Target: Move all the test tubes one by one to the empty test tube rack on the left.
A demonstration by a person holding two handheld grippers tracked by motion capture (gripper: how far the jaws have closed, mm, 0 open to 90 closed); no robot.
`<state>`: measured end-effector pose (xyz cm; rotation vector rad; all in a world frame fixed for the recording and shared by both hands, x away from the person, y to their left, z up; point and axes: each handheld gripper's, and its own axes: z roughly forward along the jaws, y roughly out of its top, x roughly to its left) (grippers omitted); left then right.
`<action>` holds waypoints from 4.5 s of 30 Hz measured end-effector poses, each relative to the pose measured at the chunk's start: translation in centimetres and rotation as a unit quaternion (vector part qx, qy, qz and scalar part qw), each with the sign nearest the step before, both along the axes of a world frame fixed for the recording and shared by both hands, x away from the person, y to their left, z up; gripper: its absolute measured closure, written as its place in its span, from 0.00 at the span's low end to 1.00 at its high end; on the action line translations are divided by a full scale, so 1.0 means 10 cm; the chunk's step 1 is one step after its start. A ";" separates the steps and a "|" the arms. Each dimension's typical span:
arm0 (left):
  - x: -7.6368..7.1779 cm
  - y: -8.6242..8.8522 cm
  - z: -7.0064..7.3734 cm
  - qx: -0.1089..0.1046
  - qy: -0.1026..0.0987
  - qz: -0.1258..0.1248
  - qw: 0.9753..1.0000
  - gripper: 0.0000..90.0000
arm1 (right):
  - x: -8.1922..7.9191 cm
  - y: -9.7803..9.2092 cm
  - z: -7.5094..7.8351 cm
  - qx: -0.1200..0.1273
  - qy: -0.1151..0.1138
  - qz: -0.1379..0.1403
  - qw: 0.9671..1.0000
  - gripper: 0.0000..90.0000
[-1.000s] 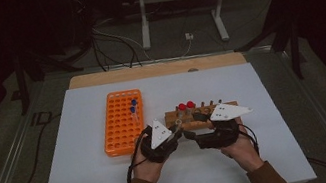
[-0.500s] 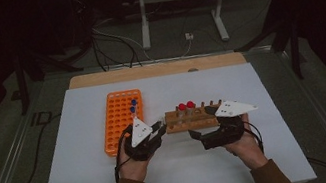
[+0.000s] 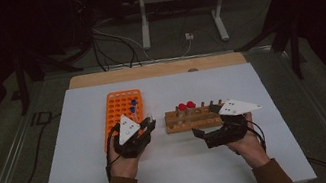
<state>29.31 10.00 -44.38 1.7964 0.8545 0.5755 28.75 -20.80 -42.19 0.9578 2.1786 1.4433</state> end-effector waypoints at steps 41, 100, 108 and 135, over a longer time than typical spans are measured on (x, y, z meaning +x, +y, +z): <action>0.23 0.27 -0.31 0.012 0.023 0.084 0.996 0.85 | 0.00 -0.02 0.02 0.000 -0.007 -0.003 1.000 0.00; 0.19 0.34 -0.40 0.005 0.090 0.073 0.993 0.60 | 0.05 -0.05 -0.04 0.011 0.008 -0.008 1.000 0.00; 0.10 0.38 -0.21 -0.036 0.073 0.065 0.995 0.32 | 0.08 -0.08 -0.04 0.022 0.009 -0.020 1.000 0.00; 0.02 0.34 -0.02 -0.056 0.065 0.053 0.995 0.01 | 0.46 0.10 -0.18 -0.020 0.017 -0.052 0.998 0.49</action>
